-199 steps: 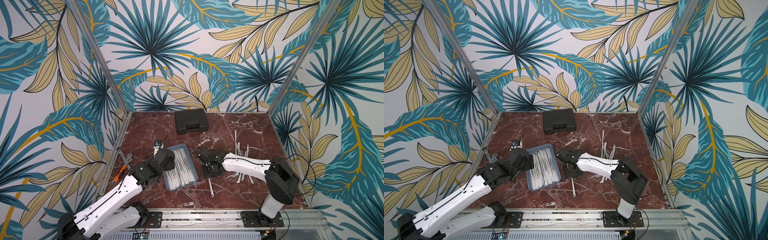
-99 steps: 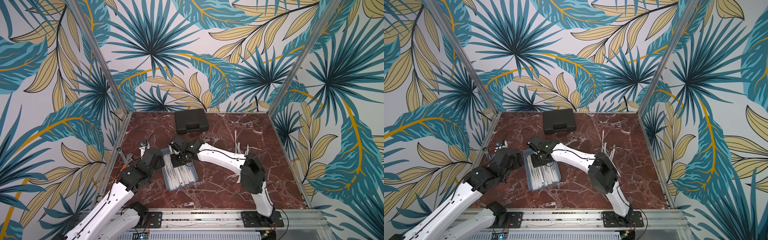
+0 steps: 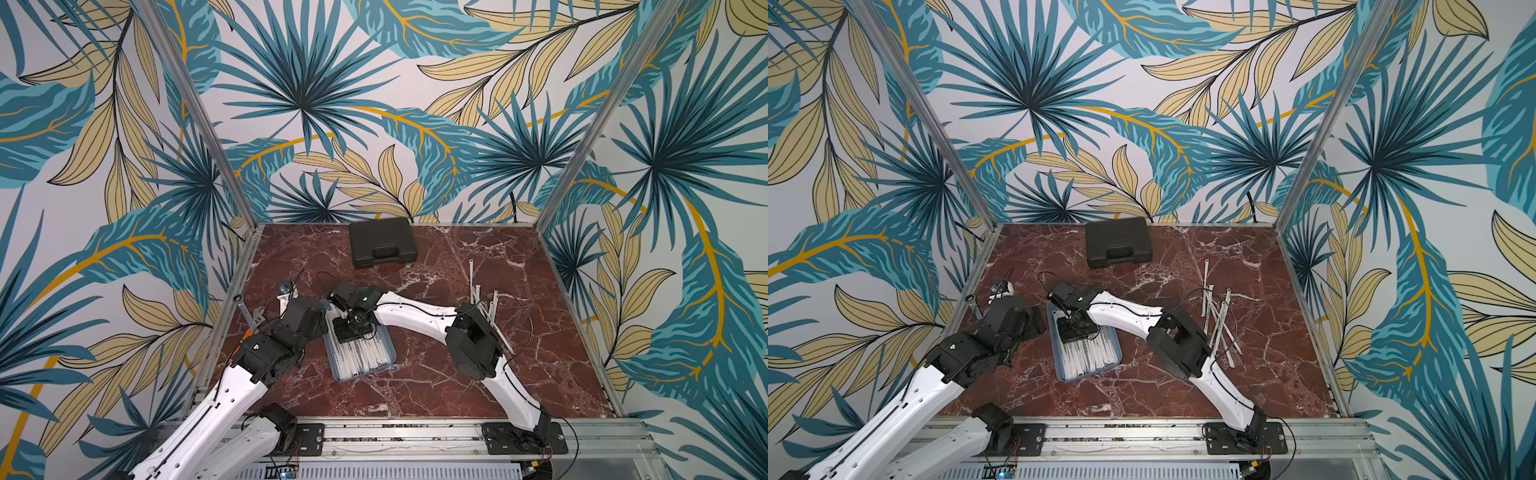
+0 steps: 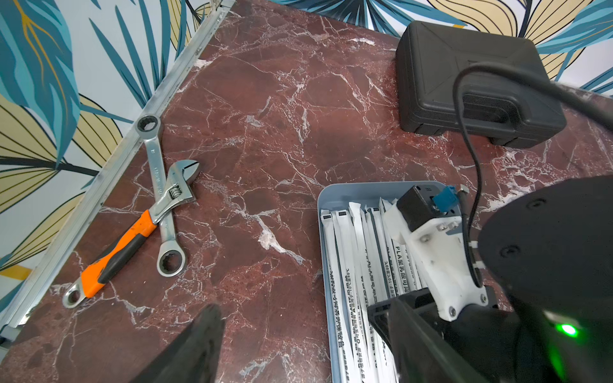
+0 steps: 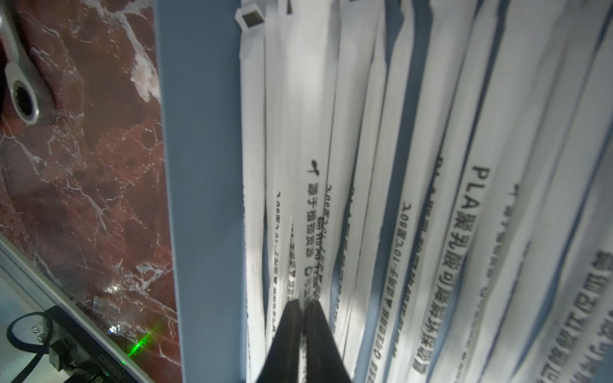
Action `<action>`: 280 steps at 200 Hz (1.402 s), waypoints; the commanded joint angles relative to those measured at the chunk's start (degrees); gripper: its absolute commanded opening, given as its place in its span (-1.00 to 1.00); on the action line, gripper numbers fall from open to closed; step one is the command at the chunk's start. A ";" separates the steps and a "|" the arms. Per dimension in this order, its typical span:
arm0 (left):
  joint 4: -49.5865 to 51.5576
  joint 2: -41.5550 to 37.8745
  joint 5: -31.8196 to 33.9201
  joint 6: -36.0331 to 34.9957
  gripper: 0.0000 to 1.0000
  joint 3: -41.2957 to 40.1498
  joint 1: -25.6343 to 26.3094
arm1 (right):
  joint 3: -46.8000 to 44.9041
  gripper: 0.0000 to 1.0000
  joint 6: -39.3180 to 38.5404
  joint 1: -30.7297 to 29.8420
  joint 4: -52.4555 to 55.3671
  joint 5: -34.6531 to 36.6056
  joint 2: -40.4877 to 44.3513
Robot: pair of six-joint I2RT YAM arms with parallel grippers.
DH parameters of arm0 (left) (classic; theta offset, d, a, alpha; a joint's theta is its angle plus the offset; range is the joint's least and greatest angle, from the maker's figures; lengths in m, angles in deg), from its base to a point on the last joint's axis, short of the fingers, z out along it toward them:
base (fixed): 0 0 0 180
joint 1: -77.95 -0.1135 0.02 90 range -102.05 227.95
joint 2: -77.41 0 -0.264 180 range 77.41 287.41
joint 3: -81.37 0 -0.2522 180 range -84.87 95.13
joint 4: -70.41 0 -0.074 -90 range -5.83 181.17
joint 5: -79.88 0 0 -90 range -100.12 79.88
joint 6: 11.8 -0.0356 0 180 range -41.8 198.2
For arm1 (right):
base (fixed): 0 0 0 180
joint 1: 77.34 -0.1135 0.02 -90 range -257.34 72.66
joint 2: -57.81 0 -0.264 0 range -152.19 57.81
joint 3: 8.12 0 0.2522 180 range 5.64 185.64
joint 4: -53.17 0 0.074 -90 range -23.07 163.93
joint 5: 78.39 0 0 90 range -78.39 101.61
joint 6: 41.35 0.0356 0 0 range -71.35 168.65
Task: Put the straws into the storage box
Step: Place the straw in the storage box, then move the straw to the center of the board.
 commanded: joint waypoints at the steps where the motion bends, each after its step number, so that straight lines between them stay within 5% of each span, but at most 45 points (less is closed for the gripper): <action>1: -0.37 0.03 -0.25 -0.68 0.66 -0.29 -0.36 | -0.35 -0.64 0.45 -0.24 1.07 0.43 1.15; 35: -0.26 -0.15 0.19 -1.59 0.66 0.64 -0.36 | -5.01 -0.48 1.19 1.12 1.24 2.55 10.74; 68: -3.73 1.62 -3.80 -4.36 0.65 1.93 0.31 | -20.57 -0.33 3.29 8.64 0.71 9.26 25.00; 117: -10.68 18.28 -6.51 -3.09 0.65 6.85 14.62 | -37.79 0.18 1.42 27.88 1.77 21.88 36.17; 156: -15.97 25.42 -9.98 -1.53 0.65 7.63 17.91 | -39.52 0.38 0.69 38.64 2.32 25.36 32.57; 229: -14.40 21.86 -5.39 -1.70 0.67 5.56 17.88 | -39.13 0.40 1.19 43.41 0.39 24.73 24.12; 280: -14.26 20.49 -3.39 -1.88 0.67 4.83 17.79 | -38.23 0.17 -0.44 44.68 -1.65 17.55 21.34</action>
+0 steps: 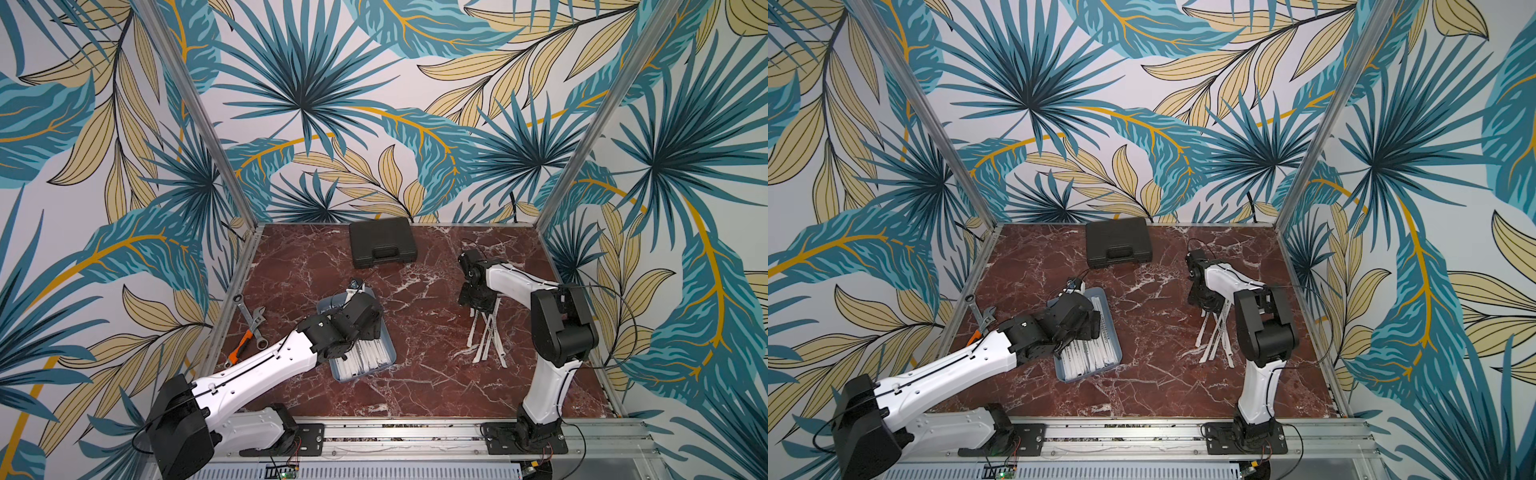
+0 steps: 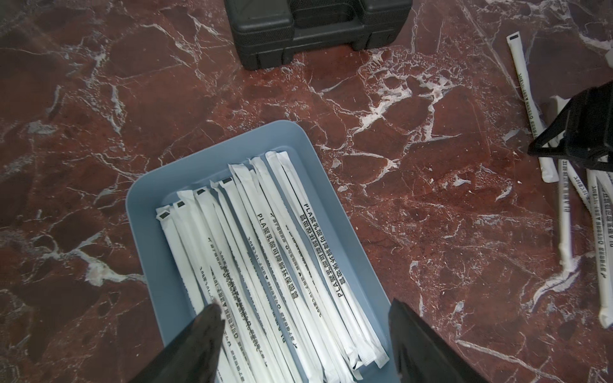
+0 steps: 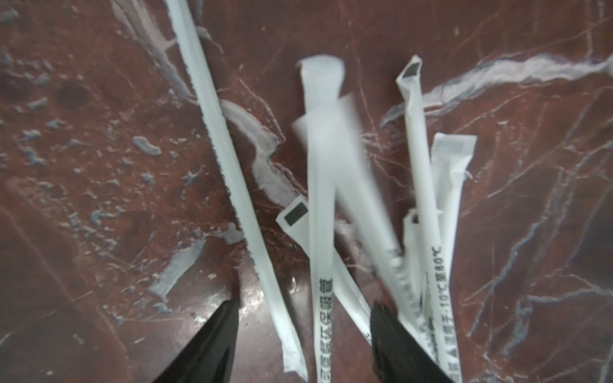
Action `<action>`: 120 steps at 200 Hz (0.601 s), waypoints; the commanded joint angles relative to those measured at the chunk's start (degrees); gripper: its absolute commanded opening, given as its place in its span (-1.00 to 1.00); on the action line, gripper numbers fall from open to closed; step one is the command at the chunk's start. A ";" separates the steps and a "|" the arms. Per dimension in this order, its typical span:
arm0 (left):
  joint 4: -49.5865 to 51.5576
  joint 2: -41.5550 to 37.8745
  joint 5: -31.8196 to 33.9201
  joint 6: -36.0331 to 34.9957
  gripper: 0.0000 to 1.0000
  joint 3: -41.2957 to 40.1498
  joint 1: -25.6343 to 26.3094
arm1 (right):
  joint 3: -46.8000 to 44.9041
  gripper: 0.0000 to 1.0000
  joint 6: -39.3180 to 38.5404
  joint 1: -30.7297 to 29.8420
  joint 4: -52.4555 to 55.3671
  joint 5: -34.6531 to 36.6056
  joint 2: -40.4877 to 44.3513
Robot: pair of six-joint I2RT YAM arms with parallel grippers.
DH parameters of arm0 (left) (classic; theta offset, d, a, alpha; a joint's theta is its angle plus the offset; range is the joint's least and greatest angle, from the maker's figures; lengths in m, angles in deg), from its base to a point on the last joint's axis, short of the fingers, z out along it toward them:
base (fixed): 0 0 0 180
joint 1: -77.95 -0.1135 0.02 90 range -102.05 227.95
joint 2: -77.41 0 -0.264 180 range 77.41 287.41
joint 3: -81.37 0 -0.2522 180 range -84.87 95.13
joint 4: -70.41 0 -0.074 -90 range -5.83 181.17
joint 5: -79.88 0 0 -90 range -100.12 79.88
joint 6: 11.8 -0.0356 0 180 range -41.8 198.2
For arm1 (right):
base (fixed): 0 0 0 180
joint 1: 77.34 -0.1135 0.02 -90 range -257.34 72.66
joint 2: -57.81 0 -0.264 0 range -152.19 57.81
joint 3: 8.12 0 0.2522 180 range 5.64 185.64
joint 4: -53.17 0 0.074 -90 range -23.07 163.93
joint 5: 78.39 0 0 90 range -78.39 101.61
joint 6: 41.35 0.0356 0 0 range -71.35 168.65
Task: Put the straws into the storage box
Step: Move the straw to the center of the board.
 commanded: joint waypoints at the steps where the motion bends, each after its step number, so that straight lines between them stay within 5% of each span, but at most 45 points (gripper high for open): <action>1: -0.57 -1.11 2.21 0.14 0.67 0.04 0.02 | 0.40 0.16 -1.14 0.38 -0.71 -4.18 -1.73; 67: 0.43 -2.65 4.05 -0.65 0.67 -0.57 -0.46 | 2.33 -0.47 -3.76 -0.53 -1.33 -10.53 -2.84; 120: 1.30 -4.93 4.10 -1.17 0.67 -1.71 -2.48 | 5.07 -0.64 -1.59 -14.04 -0.66 -10.10 0.56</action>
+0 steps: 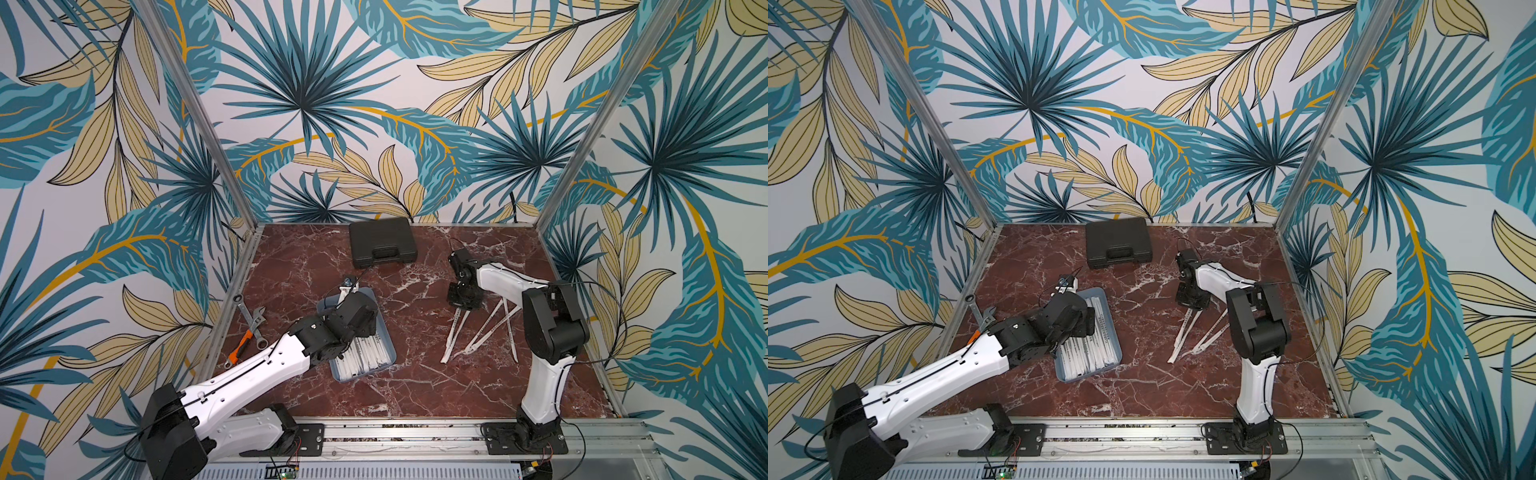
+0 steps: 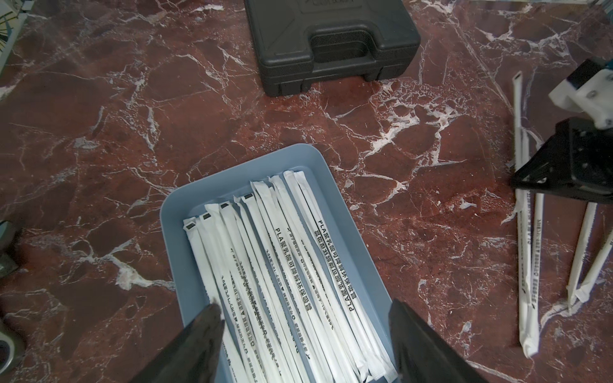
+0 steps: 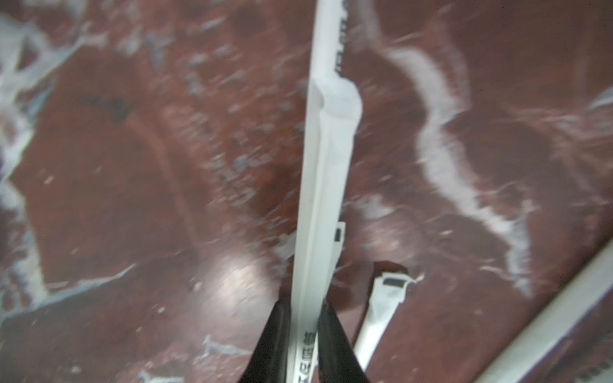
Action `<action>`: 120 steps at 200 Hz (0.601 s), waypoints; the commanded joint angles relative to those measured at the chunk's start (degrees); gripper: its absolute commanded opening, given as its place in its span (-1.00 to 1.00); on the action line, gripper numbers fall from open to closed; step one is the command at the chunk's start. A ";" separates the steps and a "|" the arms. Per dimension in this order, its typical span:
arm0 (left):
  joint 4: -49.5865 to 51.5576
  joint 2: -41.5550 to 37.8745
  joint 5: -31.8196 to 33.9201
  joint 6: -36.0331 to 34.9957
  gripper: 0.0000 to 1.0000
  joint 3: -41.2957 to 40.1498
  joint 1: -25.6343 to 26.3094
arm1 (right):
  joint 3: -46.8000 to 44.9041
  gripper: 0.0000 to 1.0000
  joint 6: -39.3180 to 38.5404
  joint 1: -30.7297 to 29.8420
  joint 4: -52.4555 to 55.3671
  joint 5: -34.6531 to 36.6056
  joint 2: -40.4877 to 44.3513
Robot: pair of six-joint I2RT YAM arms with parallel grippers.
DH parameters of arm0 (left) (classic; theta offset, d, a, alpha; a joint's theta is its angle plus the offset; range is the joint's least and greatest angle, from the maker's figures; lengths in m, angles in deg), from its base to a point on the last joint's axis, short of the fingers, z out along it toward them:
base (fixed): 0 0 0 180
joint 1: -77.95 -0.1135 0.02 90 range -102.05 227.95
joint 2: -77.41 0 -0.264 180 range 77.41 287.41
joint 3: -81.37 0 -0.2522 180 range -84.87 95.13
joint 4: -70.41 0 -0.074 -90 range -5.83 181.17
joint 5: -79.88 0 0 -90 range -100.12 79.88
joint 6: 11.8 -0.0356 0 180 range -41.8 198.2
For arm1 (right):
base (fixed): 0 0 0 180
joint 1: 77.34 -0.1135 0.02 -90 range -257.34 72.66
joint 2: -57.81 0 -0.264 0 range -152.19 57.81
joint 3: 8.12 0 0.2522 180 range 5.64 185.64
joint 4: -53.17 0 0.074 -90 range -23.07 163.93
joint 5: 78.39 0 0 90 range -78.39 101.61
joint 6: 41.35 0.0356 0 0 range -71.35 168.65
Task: Put the straws into the storage box
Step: Move the straw to the center of the board, then pick up the straw from the center of the board.
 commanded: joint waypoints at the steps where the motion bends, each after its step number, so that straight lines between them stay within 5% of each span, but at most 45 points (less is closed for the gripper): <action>1: 0.92 -1.70 1.06 -0.85 0.67 -1.58 -1.07 | 2.40 -0.64 1.42 -7.00 0.87 -1.71 2.24; 15: 1.45 -1.99 1.14 -0.87 0.67 -1.52 -1.49 | 4.48 -0.57 2.48 -10.38 2.04 -1.38 2.72; 41: 2.16 -2.93 1.32 -0.96 0.67 -1.76 -1.99 | 4.58 -0.11 5.15 -12.19 2.42 -2.43 5.05; 81: 2.18 -4.10 0.90 -0.61 0.67 -2.82 -2.75 | -0.21 -0.18 3.72 -12.11 5.17 2.93 7.56; 120: 2.26 -4.32 0.36 -0.54 0.67 -2.95 -2.93 | -4.85 -0.21 3.51 -12.03 4.72 0.30 7.28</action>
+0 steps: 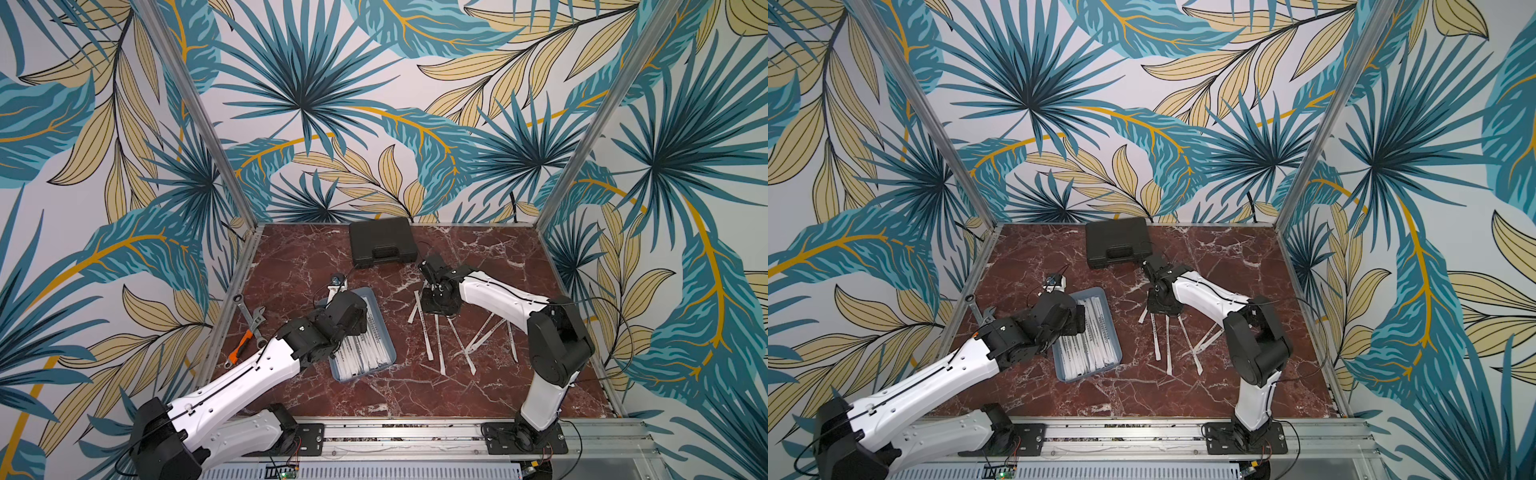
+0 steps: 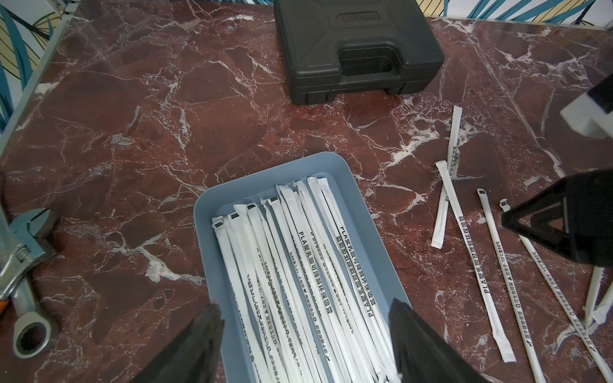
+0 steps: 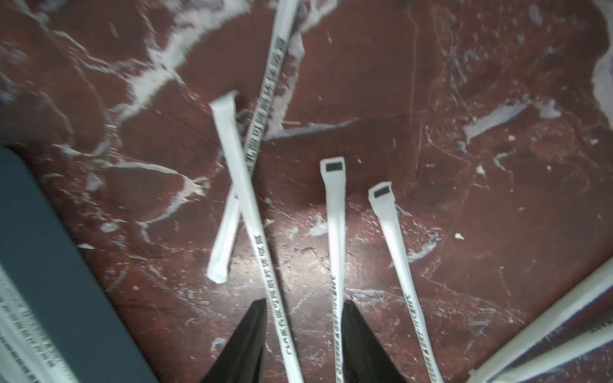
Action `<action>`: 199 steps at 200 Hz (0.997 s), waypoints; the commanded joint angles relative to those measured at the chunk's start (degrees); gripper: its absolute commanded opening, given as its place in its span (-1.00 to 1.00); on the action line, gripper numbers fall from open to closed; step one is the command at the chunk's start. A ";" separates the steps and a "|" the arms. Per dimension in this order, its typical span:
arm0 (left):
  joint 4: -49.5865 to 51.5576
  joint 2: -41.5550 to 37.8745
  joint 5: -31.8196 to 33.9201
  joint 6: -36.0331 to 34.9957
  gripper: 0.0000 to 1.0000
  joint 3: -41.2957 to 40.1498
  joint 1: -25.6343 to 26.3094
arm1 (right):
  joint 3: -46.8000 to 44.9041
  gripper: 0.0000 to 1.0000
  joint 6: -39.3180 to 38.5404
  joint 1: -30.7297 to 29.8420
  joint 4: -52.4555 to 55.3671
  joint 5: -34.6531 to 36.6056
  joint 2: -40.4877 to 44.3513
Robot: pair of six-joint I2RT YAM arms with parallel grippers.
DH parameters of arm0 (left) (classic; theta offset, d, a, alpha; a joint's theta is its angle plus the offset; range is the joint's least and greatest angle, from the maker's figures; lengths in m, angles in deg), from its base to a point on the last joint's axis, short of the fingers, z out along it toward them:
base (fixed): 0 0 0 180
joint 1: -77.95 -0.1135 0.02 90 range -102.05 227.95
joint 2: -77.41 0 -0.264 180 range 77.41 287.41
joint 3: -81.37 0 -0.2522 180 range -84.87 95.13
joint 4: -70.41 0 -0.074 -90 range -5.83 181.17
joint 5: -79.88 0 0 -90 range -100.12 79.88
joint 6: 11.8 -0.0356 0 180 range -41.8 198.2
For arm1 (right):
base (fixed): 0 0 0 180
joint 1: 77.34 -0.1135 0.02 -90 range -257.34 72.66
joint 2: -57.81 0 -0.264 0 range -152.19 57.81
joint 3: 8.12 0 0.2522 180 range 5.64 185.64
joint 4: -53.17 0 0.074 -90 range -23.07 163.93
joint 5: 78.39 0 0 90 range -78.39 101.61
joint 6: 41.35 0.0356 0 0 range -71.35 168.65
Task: Put the straws into the storage box
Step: Pick up the straw from the center of the board.
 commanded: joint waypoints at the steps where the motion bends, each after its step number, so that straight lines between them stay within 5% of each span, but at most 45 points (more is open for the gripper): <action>1: 0.80 -0.96 -0.02 -0.40 0.67 -1.61 -0.42 | -2.88 -0.22 0.12 -0.14 1.98 -0.66 -0.36; 119: 0.23 -5.02 -2.43 -0.12 0.67 -4.66 -4.85 | -6.58 -0.81 0.01 -1.10 -1.57 1.22 -3.26; 163: 5.57 -9.66 -3.53 -0.63 0.67 -4.32 -14.84 | 6.81 -0.85 -3.05 -11.21 8.88 3.59 1.89; 199: 7.79 -14.43 -1.20 0.64 0.66 -4.67 -19.60 | 22.92 -0.85 -2.66 -20.02 7.52 -4.92 -9.47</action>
